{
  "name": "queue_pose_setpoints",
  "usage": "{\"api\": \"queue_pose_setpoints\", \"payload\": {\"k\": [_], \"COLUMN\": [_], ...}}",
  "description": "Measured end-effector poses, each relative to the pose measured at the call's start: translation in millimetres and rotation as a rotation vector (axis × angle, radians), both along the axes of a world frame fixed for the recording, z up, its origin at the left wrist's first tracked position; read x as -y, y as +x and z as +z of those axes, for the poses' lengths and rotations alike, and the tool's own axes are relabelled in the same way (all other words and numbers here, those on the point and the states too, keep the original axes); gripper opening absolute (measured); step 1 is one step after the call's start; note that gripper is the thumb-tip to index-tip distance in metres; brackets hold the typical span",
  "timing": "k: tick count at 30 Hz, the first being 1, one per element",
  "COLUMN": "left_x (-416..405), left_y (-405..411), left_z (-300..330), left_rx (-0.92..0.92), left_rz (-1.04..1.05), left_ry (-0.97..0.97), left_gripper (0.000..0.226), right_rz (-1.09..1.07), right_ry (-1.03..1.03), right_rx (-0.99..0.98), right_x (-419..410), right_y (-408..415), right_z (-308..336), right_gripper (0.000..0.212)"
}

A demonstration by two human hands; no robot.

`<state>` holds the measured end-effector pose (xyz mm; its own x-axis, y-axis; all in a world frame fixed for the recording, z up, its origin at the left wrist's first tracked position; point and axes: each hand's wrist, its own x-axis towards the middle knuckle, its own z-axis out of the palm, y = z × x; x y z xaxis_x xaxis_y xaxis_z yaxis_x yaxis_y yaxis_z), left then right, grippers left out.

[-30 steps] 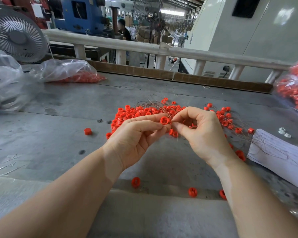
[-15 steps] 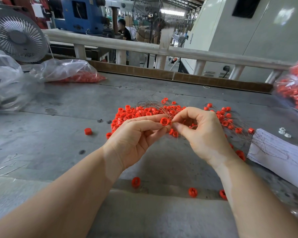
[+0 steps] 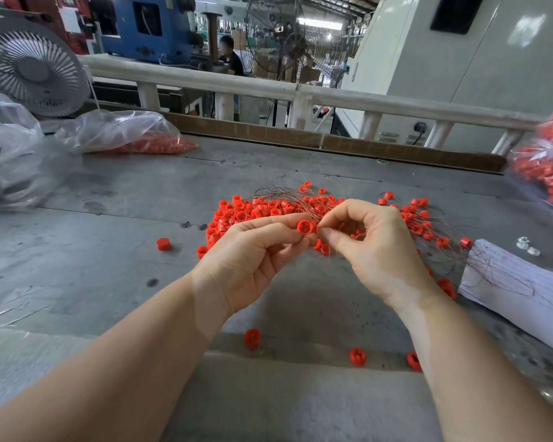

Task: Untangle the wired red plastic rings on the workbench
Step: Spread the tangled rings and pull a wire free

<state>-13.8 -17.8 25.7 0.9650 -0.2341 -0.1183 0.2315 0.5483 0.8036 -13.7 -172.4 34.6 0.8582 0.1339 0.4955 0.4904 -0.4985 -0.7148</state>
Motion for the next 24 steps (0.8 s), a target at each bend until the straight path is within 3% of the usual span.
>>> {"api": "queue_pose_setpoints", "payload": {"k": [12, 24], "left_x": [0.4, 0.1], "left_y": [-0.4, 0.2], "left_z": [1.8, 2.1], "left_rx": [-0.004, 0.018], "left_rz": [0.005, -0.060], "left_ry": [-0.023, -0.079], "left_gripper": [0.031, 0.028], "right_rz": [0.037, 0.152], "right_ry": [0.040, 0.328], "right_rx": [-0.056, -0.288], "right_x": [0.2, -1.3], "right_y": [3.1, 0.6], "right_z": [-1.0, 1.9], "right_gripper": [0.024, 0.027]}}
